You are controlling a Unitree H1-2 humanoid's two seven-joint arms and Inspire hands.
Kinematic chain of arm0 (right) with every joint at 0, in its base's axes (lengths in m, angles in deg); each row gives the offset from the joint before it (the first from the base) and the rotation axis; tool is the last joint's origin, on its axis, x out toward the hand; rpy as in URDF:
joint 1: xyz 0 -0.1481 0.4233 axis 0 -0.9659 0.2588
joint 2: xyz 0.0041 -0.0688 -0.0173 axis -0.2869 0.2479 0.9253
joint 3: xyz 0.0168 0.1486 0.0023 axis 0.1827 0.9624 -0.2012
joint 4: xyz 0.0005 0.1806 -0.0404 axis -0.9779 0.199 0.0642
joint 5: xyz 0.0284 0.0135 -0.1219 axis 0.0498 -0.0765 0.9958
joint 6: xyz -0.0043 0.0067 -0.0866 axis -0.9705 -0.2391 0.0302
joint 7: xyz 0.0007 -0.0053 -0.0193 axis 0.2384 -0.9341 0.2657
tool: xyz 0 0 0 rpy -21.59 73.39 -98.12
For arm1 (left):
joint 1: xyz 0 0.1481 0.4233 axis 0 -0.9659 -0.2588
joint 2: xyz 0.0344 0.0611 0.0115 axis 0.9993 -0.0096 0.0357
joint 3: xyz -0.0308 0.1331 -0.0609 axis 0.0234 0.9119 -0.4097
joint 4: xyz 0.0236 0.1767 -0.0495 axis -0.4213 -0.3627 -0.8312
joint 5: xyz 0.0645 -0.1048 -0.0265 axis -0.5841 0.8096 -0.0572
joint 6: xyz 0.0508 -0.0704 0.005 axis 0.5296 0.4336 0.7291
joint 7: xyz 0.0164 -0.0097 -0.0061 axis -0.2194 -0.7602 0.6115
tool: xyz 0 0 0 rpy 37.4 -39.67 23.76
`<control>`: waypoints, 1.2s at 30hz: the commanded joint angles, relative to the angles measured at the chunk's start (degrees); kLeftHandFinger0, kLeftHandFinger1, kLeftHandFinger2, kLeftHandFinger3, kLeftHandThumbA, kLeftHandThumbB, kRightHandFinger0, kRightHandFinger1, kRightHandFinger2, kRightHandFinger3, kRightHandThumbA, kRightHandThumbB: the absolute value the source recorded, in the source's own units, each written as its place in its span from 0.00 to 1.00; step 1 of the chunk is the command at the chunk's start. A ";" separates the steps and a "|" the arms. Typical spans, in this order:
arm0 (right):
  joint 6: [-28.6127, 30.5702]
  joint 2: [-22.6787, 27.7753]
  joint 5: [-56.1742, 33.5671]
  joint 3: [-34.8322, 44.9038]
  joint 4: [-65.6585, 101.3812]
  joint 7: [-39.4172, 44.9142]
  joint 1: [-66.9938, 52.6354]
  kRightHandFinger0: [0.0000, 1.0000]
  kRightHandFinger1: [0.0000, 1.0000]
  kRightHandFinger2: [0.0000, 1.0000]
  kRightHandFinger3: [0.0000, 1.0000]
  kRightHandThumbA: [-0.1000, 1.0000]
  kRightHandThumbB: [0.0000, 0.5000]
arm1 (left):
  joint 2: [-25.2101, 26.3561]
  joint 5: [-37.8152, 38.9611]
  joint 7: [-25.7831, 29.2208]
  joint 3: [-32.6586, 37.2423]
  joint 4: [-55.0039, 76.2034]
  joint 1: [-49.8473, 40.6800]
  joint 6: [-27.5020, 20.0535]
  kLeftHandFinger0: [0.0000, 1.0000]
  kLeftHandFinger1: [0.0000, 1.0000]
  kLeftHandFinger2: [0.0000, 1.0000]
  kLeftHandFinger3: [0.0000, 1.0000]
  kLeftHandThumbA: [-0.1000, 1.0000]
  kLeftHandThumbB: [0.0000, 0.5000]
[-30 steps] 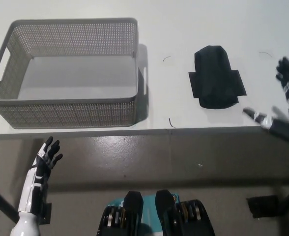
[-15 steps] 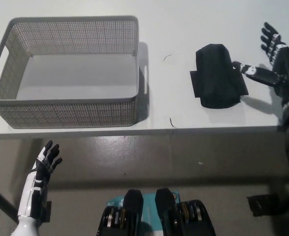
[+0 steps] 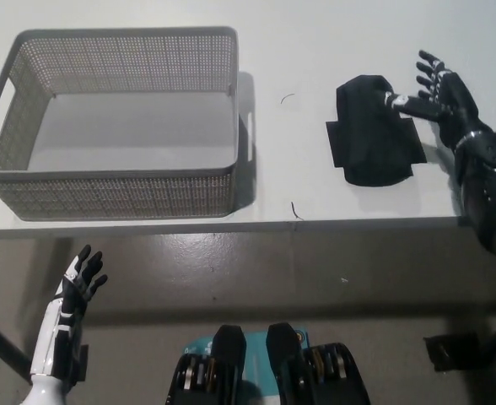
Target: Use the right hand to push the pencil case on the right hand side to the container on the left side
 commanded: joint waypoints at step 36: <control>3.92 -20.51 -5.97 4.74 -1.31 -1.35 -0.67 1.00 1.00 1.00 1.00 1.00 0.45 | 1.15 0.97 -0.55 -0.92 2.60 1.85 -2.15 1.00 1.00 1.00 1.00 1.00 0.29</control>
